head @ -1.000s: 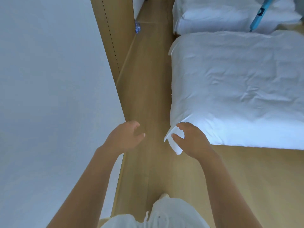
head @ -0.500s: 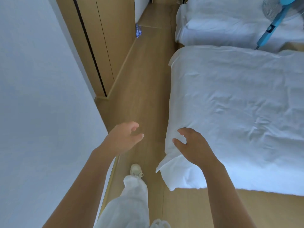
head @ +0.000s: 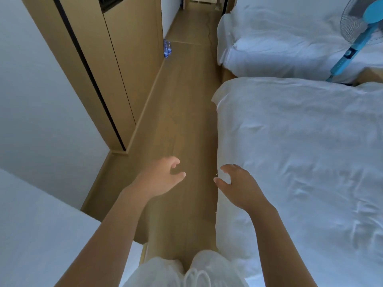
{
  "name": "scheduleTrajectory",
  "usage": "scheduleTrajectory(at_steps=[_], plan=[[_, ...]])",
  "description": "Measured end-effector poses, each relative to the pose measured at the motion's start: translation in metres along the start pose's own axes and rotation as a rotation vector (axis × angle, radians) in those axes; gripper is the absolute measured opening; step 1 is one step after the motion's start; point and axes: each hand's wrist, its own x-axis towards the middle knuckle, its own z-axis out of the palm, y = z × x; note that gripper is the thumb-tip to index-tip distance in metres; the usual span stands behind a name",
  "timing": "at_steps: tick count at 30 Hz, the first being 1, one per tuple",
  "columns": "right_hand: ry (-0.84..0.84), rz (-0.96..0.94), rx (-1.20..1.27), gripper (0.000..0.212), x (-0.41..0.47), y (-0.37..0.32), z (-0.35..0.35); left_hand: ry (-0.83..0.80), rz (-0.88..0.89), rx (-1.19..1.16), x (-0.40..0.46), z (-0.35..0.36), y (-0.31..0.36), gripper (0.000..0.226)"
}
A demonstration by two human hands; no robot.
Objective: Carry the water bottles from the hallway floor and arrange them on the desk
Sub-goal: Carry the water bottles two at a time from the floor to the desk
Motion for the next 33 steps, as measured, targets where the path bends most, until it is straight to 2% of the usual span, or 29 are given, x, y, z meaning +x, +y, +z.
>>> scheduleTrajectory(at_steps=[9,18,24,29,33], plan=[[-0.077,0.006,0.007,0.048,0.164,-0.012,-0.005,-0.022,-0.043,-0.036,0.148,-0.046,-0.022,0.048],[-0.067,-0.016,0.01,0.041,0.372,-0.013,-0.069,0.001,-0.098,-0.014,0.341,-0.12,0.005,0.047],[-0.088,-0.021,0.036,0.035,0.494,-0.015,-0.099,0.068,-0.156,-0.108,0.448,-0.158,0.011,0.045],[-0.11,-0.037,0.005,0.045,0.591,-0.018,-0.106,0.071,-0.139,-0.115,0.543,-0.188,0.004,0.047],[-0.073,-0.077,-0.026,0.045,0.682,-0.032,-0.112,0.101,-0.101,-0.134,0.631,-0.22,-0.006,0.047]])
